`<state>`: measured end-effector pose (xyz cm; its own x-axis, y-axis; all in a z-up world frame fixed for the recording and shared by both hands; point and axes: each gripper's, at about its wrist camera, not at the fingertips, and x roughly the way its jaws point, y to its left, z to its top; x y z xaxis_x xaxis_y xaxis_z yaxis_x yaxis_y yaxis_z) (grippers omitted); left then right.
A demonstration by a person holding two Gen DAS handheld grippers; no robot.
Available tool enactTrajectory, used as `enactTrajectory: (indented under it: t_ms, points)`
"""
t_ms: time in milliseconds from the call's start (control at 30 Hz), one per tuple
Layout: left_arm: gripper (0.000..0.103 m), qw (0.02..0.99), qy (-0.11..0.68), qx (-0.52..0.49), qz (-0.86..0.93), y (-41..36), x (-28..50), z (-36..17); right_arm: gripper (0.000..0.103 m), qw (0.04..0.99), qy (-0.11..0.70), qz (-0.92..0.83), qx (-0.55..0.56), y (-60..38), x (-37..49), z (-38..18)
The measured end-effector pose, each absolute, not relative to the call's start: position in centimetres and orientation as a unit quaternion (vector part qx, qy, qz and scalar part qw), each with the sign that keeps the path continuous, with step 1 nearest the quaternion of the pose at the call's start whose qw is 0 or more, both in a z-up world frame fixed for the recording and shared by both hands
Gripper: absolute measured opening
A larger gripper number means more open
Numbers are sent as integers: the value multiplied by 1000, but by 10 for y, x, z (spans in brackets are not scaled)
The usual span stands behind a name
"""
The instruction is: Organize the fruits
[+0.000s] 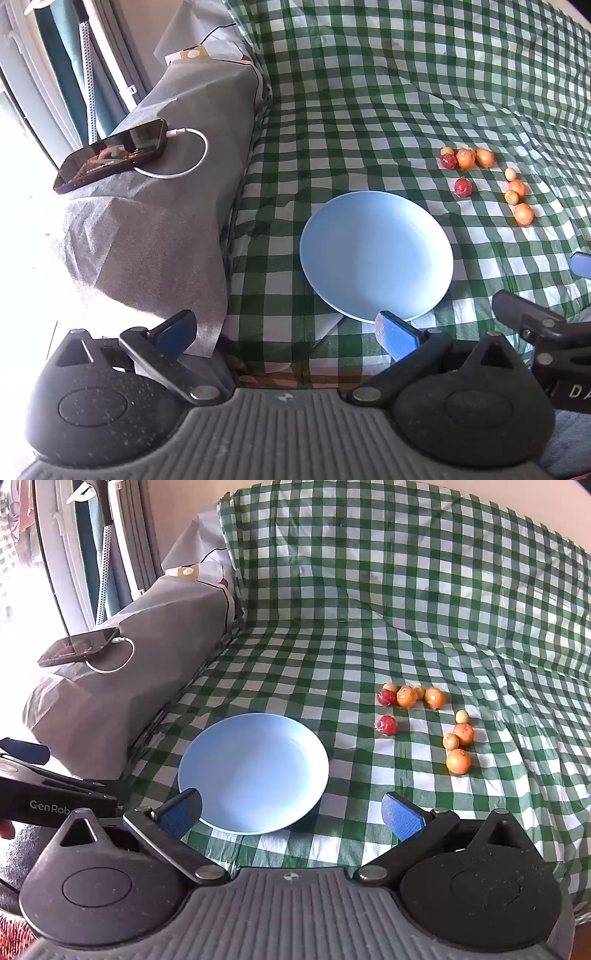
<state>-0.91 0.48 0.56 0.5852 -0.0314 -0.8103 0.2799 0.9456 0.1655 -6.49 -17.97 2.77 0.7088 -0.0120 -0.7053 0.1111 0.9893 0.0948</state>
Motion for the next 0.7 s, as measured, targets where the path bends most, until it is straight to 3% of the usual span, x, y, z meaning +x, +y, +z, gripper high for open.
enactTrajectory:
  t_ms: [700]
  points:
    - [103, 875, 453, 145, -91, 5, -10, 4, 103, 919, 387, -31, 70, -180, -64, 27]
